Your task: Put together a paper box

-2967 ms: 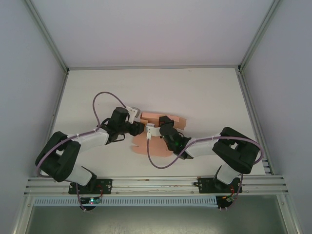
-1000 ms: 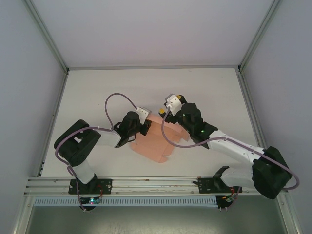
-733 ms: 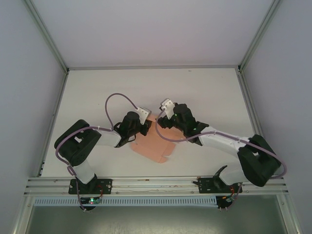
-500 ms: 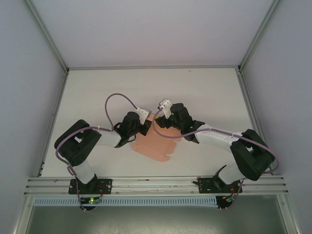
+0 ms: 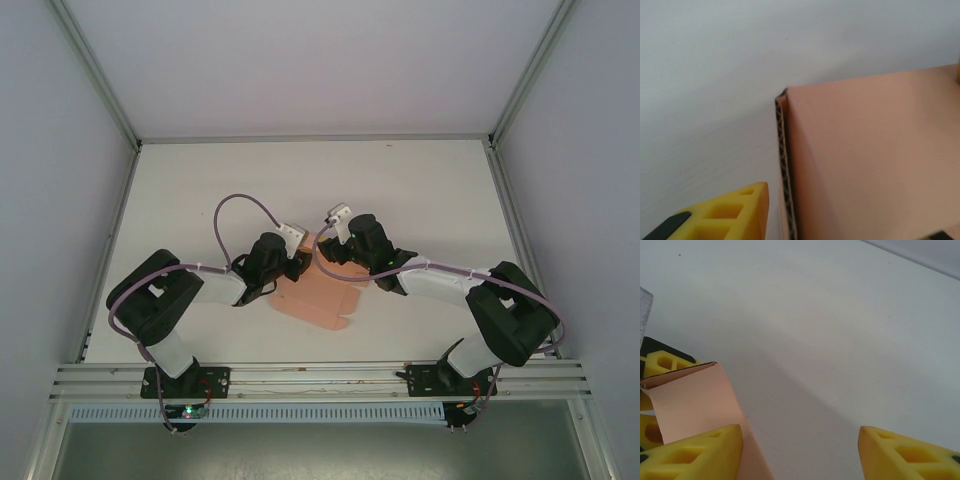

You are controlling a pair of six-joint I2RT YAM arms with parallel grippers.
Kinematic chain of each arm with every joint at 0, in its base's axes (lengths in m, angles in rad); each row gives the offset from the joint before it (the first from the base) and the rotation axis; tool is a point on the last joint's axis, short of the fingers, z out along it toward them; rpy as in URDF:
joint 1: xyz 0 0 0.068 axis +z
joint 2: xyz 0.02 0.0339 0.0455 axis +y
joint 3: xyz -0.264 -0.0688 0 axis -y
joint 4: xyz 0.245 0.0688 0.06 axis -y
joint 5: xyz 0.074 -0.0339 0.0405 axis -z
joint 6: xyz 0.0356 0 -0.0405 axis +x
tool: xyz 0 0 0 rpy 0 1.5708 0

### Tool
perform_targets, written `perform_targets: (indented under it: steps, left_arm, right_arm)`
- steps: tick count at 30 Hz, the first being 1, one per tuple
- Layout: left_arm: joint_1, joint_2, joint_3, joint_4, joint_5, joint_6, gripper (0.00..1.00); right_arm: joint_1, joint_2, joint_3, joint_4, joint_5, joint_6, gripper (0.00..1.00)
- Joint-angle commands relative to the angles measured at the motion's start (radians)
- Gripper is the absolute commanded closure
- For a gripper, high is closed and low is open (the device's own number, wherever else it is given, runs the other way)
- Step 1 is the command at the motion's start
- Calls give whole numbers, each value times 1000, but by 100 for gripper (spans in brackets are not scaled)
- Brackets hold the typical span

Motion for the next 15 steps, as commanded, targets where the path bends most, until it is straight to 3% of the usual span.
perform_targets:
  steps: [1, 10, 15]
  left_arm:
    - [-10, -27, -18, -26, -54, 0, 63]
    - [-10, -104, -54, -25, -111, 13, 60]
    - [-10, -34, -7, -13, -104, 28, 63]
  right_arm:
    - [7, 22, -36, -113, -13, 3, 38]
    - [7, 25, -36, -128, -21, -2, 40]
    - [6, 41, -19, -135, -51, -5, 42]
